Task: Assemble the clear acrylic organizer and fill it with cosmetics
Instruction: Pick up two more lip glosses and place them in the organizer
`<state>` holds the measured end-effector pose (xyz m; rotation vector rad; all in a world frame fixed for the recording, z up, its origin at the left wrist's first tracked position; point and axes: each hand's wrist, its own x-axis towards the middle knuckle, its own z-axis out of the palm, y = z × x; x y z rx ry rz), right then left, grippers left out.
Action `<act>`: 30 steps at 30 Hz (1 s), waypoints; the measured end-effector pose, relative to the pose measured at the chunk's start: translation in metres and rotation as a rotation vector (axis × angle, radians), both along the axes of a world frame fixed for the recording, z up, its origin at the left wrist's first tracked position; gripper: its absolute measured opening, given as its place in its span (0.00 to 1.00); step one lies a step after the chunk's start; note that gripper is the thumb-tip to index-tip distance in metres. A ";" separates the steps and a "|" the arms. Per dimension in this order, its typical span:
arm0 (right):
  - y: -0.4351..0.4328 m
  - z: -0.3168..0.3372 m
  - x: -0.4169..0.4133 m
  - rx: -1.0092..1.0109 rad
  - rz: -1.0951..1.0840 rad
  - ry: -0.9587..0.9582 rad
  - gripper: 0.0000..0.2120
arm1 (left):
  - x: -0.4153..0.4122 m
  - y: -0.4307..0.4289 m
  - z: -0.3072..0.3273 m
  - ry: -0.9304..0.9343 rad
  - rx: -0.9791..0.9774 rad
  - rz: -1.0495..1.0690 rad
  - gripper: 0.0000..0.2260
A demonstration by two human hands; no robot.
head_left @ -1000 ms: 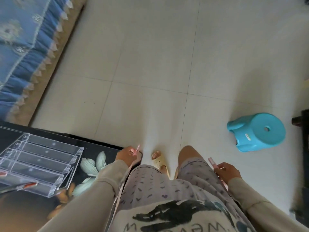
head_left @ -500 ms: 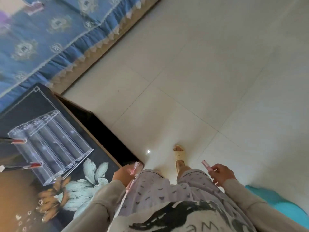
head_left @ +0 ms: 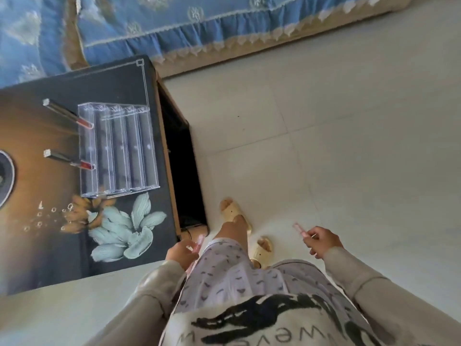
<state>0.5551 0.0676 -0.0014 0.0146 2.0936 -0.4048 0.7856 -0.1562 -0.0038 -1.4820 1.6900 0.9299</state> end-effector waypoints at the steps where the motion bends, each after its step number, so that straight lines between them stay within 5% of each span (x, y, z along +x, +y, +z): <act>1: -0.010 -0.002 -0.008 0.000 0.031 -0.002 0.06 | -0.005 -0.007 -0.002 0.005 0.002 0.024 0.13; 10: -0.099 0.002 -0.075 0.071 0.163 0.004 0.12 | -0.085 -0.105 0.003 0.111 -0.054 0.104 0.05; 22: -0.237 0.002 -0.159 -0.012 0.229 0.112 0.12 | -0.133 -0.201 0.016 0.197 -0.111 0.294 0.10; 30: -0.368 -0.014 -0.227 -0.018 0.684 0.065 0.11 | -0.128 -0.192 0.012 0.045 -0.129 0.684 0.12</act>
